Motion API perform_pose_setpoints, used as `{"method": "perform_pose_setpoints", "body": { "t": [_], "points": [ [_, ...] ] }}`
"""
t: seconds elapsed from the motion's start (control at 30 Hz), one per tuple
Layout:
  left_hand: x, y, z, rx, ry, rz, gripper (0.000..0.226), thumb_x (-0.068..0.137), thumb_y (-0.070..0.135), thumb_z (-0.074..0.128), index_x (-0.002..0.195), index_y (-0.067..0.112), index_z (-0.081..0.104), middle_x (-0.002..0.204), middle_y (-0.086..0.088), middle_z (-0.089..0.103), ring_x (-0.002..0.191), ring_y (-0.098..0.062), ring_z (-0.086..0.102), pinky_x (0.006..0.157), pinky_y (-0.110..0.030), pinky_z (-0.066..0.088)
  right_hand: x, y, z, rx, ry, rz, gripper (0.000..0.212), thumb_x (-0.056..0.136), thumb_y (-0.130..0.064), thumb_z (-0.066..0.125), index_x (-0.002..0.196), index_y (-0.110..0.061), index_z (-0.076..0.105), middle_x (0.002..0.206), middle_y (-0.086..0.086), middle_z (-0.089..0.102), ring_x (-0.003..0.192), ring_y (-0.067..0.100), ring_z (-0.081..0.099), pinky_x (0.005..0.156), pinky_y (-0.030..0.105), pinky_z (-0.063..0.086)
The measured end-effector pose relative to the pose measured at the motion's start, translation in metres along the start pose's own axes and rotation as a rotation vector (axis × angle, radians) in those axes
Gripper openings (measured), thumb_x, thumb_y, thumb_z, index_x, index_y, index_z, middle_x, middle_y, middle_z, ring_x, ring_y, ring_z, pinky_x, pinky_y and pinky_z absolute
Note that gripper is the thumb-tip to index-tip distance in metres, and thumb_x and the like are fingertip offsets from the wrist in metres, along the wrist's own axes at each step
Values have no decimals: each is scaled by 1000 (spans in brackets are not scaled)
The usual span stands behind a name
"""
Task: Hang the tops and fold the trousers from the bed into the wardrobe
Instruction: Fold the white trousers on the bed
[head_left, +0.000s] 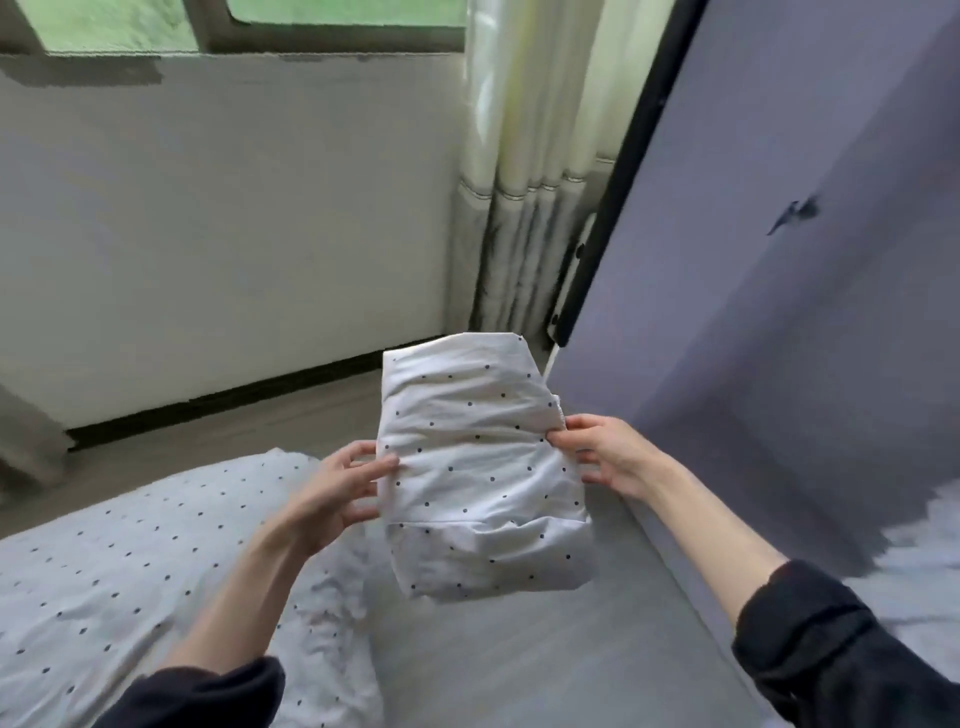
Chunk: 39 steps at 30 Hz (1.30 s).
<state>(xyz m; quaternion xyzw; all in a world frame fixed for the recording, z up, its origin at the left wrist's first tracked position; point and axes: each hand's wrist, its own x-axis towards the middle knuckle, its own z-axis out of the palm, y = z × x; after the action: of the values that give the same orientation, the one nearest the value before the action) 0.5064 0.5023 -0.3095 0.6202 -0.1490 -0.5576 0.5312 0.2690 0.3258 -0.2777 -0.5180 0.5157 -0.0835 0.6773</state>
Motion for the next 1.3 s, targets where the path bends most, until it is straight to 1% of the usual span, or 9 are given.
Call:
{"method": "perform_pose_setpoints", "body": {
  "t": [0.27, 0.33, 0.53, 0.67, 0.77, 0.87, 1.07, 1.2, 1.3],
  "points": [
    [23, 55, 237, 248, -354, 165, 23, 86, 20, 63, 107, 11, 60, 95, -4, 68, 82, -20, 62, 71, -32, 50, -132, -2, -195, 225, 430, -209, 13, 83, -5, 65, 91, -14, 65, 82, 3, 66, 70, 18, 58, 61, 29, 45],
    [24, 70, 261, 290, -369, 213, 23, 86, 21, 65, 105, 11, 61, 90, -2, 69, 80, -19, 62, 71, -32, 48, -144, -8, -210, 250, 470, -221, 13, 82, -5, 66, 90, -15, 65, 81, 2, 66, 72, 18, 59, 63, 29, 46],
    [20, 158, 404, 387, -609, 412, 12, 86, 18, 65, 96, 12, 63, 87, -3, 68, 71, -15, 64, 67, -29, 52, -226, -53, -299, 322, 745, -392, 12, 81, -9, 69, 92, -12, 66, 85, 4, 68, 78, 20, 61, 70, 33, 50],
    [9, 224, 490, 422, -773, 541, 19, 86, 17, 65, 101, 6, 63, 87, -5, 68, 65, -13, 67, 51, -23, 52, -270, -92, -351, 352, 896, -522, 18, 80, -12, 71, 98, -11, 67, 95, 7, 69, 85, 23, 64, 81, 39, 50],
    [2, 261, 540, 440, -866, 605, 24, 85, 19, 67, 103, 5, 64, 92, -7, 70, 73, -16, 68, 57, -27, 56, -297, -115, -379, 370, 994, -586, 27, 79, -14, 73, 105, -8, 67, 101, 10, 69, 90, 24, 64, 84, 40, 51],
    [-6, 294, 601, 427, -949, 657, 24, 83, 21, 68, 103, 9, 66, 99, -8, 70, 83, -22, 67, 68, -31, 54, -325, -136, -411, 403, 1086, -650, 24, 81, -13, 71, 104, -8, 66, 94, 7, 68, 83, 21, 64, 72, 33, 53],
    [-31, 322, 713, 407, -1077, 698, 15, 86, 16, 65, 98, 7, 63, 86, -6, 68, 71, -19, 64, 63, -31, 54, -380, -165, -487, 376, 1242, -650, 7, 82, -13, 69, 89, -13, 66, 87, 5, 66, 78, 20, 62, 71, 33, 52],
    [-37, 332, 787, 392, -1126, 691, 15, 86, 14, 65, 98, 5, 63, 88, -9, 68, 74, -22, 64, 70, -35, 55, -410, -183, -551, 327, 1299, -608, 13, 81, -13, 71, 93, -12, 66, 87, 4, 66, 76, 19, 62, 63, 31, 50],
    [-36, 341, 847, 356, -1123, 706, 14, 86, 12, 65, 96, 4, 62, 88, -11, 67, 72, -23, 62, 67, -34, 54, -425, -196, -607, 341, 1310, -603, 14, 79, -12, 72, 91, -12, 65, 89, 4, 65, 80, 21, 61, 67, 34, 51]
  ]
}}
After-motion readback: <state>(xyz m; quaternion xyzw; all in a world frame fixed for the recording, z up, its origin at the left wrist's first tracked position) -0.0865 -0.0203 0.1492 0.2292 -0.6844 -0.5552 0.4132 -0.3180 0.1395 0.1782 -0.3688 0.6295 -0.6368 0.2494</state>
